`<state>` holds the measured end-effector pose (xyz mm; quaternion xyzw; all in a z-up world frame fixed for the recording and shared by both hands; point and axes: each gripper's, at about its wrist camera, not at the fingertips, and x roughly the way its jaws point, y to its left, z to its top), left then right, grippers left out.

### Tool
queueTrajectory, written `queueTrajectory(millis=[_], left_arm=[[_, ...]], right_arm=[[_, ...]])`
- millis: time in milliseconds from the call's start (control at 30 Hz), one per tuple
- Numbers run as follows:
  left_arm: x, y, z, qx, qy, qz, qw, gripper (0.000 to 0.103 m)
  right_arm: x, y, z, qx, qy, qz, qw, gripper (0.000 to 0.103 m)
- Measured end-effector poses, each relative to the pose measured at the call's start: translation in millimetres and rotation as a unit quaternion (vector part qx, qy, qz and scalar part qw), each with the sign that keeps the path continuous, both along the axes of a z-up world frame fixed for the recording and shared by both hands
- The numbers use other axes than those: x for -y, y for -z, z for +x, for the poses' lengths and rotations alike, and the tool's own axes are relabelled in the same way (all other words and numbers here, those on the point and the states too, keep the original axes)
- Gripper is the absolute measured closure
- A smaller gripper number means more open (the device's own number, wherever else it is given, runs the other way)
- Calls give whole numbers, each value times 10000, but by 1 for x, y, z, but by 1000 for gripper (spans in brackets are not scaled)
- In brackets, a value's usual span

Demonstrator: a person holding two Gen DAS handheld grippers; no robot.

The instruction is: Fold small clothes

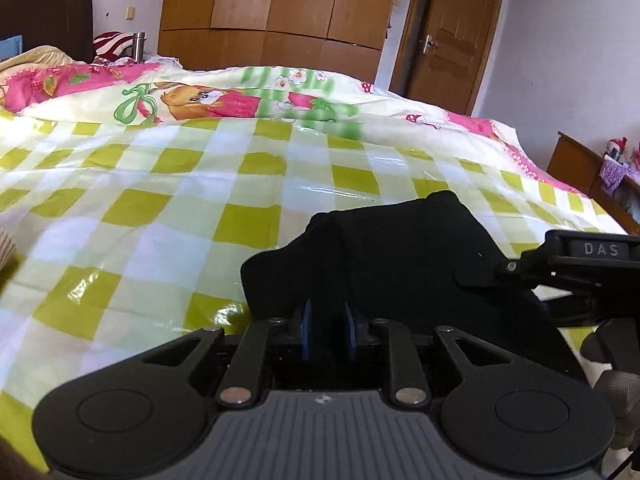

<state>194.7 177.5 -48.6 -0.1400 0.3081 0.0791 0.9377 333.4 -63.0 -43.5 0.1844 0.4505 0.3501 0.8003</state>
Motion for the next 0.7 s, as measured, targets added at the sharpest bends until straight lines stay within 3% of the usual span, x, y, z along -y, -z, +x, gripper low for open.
queueTrajectory(millis=[100, 167, 300, 367, 467, 533, 600, 700], left_arm=[[-11, 4, 5, -78, -36, -100, 9999, 69], [-15, 9, 7, -56, 18, -244, 9997, 69], [-4, 6, 9, -106, 55, -145, 9998, 74], [7, 4, 8, -118, 205, -259, 9994, 77], [30, 10, 6, -71, 498, -540, 9973, 78], [48, 11, 7, -6, 750, -420, 9963, 78], [58, 8, 9, 24, 850, -232, 9961, 78], [48, -5, 7, 1, 858, -404, 9955, 78]], right_arm=[[9, 6, -4, -288, -27, 258, 9992, 30], [20, 8, -11, -499, -75, 412, 9979, 39], [24, 2, -16, -628, -72, 198, 9978, 56], [25, -12, -16, -460, -176, -37, 9988, 60], [41, -29, -23, -242, -243, -566, 9978, 60], [61, -32, -28, -292, -11, -791, 9964, 60], [75, -30, -35, -318, 163, -846, 9958, 59], [80, -27, -39, -365, 318, -784, 9957, 51]])
